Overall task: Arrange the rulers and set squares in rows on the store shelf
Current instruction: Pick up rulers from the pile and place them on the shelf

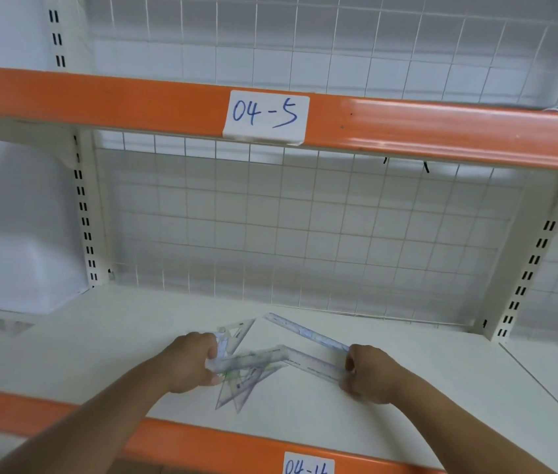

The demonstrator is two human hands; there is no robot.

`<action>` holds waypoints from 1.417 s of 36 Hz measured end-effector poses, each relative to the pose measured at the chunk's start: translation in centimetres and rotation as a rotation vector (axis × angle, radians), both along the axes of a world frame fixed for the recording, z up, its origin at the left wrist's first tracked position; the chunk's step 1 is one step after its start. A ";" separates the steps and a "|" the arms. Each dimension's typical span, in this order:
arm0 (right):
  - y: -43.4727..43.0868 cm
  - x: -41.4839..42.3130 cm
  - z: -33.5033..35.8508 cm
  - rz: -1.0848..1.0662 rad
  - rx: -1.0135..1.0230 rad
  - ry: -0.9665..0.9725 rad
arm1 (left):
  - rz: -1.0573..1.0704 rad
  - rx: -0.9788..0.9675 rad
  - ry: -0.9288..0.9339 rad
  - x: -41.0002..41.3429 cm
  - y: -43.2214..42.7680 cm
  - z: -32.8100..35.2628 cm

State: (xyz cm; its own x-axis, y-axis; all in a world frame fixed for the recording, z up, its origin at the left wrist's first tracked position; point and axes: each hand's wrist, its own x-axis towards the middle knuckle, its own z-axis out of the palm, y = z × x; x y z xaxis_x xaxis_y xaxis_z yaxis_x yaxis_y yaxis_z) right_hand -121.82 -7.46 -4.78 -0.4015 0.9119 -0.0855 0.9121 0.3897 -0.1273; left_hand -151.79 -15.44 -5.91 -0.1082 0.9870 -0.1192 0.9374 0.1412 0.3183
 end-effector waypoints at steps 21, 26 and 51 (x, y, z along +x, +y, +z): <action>-0.7 -0.6 2.1 0.046 -0.195 0.058 | 0.023 -0.005 -0.025 -0.4 -0.4 0.1; -0.7 -1.0 1.8 0.016 -0.143 -0.029 | 0.013 0.004 0.002 -0.4 -0.5 0.1; -3.5 7.6 1.1 -0.160 0.093 -0.055 | -0.197 0.150 -0.035 6.3 1.4 1.1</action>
